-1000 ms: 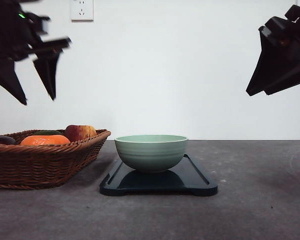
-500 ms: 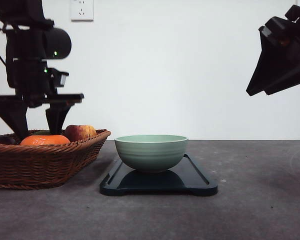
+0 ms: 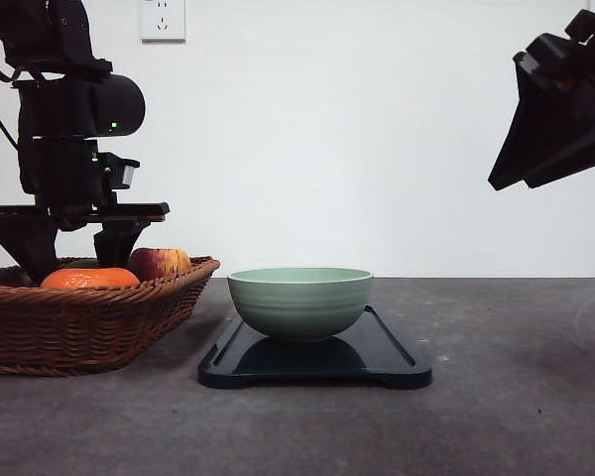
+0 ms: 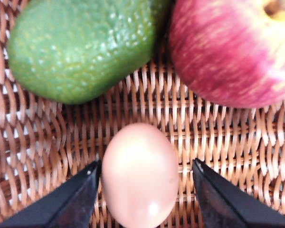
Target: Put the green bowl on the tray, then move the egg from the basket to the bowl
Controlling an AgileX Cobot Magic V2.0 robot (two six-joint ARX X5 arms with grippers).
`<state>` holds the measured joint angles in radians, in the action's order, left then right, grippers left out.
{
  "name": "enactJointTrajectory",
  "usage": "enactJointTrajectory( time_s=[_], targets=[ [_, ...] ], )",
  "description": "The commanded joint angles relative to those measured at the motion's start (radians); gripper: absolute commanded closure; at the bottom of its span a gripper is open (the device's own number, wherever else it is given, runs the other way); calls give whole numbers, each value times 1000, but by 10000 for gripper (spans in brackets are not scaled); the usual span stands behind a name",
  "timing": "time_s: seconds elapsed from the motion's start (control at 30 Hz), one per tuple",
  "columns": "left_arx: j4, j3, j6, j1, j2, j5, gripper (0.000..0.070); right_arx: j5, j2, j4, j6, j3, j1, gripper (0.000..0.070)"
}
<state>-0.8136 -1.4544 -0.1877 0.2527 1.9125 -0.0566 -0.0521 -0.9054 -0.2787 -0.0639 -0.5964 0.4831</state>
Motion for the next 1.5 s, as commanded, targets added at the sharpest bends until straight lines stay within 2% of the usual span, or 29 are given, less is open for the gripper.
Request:
enactJointTrajectory(
  time_s=[0.0, 0.03, 0.1, 0.5, 0.83, 0.97, 1.13, 1.33, 1.47],
  targets=[
    [-3, -24, -4, 2, 26, -6, 389, 2, -8, 11, -9, -6, 3, 433],
    [-5, -24, -4, 2, 26, -6, 433, 2, -8, 11, -9, -6, 3, 433],
    [-6, -24, -4, 2, 26, -6, 474, 2, -8, 12, -9, -6, 3, 433],
    [-7, -24, 19, 2, 10, -7, 474, 2, -8, 13, -9, -6, 3, 433],
    [-38, -24, 23, 5, -110, -5, 473, 1, -8, 16, -9, -6, 3, 433],
    [-41, -24, 39, 32, -166, 0, 473, 1, -8, 18, -8, -6, 3, 433],
    [37, -24, 41, 95, -229, 19, 473, 1, -8, 23, -8, -6, 3, 433],
    [203, -24, 38, 192, -246, 127, 473, 1, -8, 26, -8, -6, 3, 433],
    [290, -24, 38, 265, -241, 135, 474, 1, -8, 24, -8, -6, 3, 433]
  ],
)
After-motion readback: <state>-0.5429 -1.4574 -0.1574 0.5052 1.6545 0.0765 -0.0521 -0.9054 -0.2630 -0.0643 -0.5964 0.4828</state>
